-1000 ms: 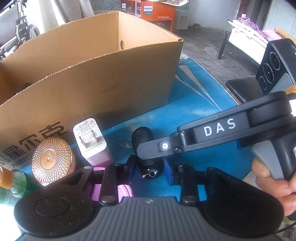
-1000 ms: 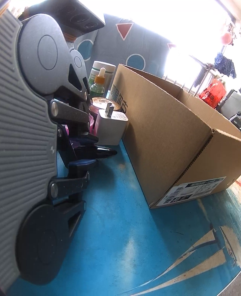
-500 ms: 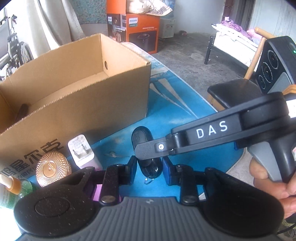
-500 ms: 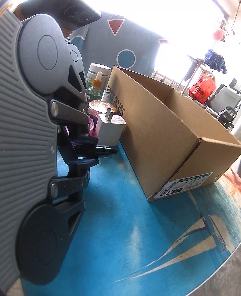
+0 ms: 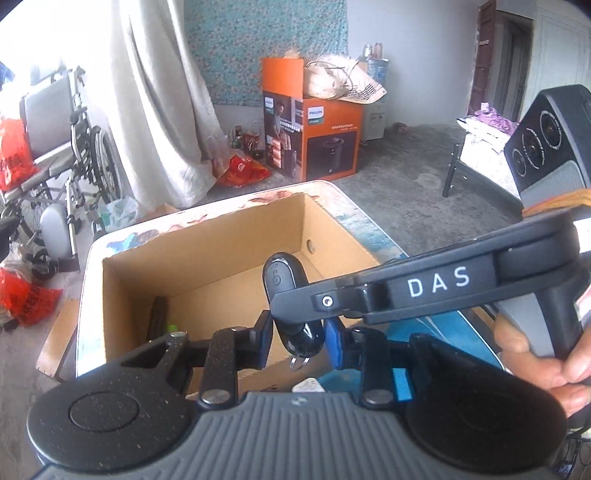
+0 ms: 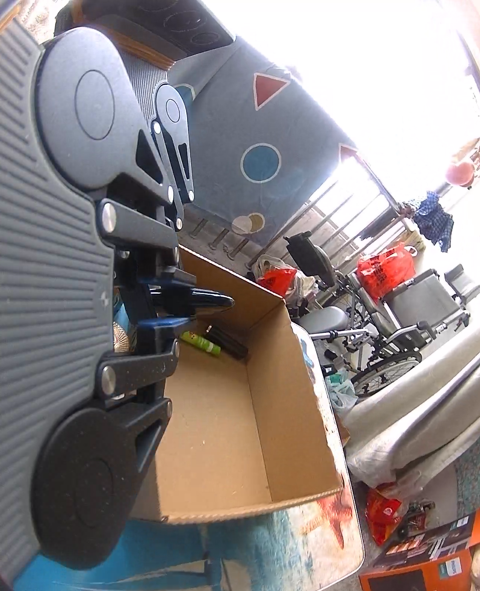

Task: Organize rigid objects
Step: 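Carry the black key fob into the box and release it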

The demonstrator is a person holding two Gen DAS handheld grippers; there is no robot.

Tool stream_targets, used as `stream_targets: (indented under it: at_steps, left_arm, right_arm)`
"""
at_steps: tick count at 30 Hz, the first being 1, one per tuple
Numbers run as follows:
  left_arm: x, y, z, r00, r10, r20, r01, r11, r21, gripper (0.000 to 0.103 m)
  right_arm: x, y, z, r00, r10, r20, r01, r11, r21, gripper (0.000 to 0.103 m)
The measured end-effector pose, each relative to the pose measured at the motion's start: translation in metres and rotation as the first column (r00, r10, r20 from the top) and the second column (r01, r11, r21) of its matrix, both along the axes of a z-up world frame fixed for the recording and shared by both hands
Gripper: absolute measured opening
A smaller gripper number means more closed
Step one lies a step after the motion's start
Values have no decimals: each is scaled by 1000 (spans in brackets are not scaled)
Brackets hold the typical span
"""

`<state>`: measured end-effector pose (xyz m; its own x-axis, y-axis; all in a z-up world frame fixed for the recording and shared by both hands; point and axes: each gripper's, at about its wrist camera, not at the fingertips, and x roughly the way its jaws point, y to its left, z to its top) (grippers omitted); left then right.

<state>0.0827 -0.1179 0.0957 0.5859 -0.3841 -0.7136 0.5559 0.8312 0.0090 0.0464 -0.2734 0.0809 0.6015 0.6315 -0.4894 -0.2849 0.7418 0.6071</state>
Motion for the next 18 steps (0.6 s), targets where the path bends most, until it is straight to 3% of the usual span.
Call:
stream_targets:
  at_steps: [4,9,13,18]
  left_arm:
    - [58,24,-19,988,53,-147,-47,998,45,31]
    - [108,52,-58,948,97,-304,-70,993,99,31]
    - [127,57,-79,926,128,-354,-85,987,135,31]
    - [135,64,-80,925,130,-357,-91,988,123,47]
  right_arm:
    - [72,27,-15,981,88,-174,-87,996,14,15]
    - [139,55,-58,915,137,-380,-140,990,19,15]
    - [170,62,-91,861,154,-485,-151,987,45,15]
    - [194,69,-121,806,173,-567,-165,984,66,15]
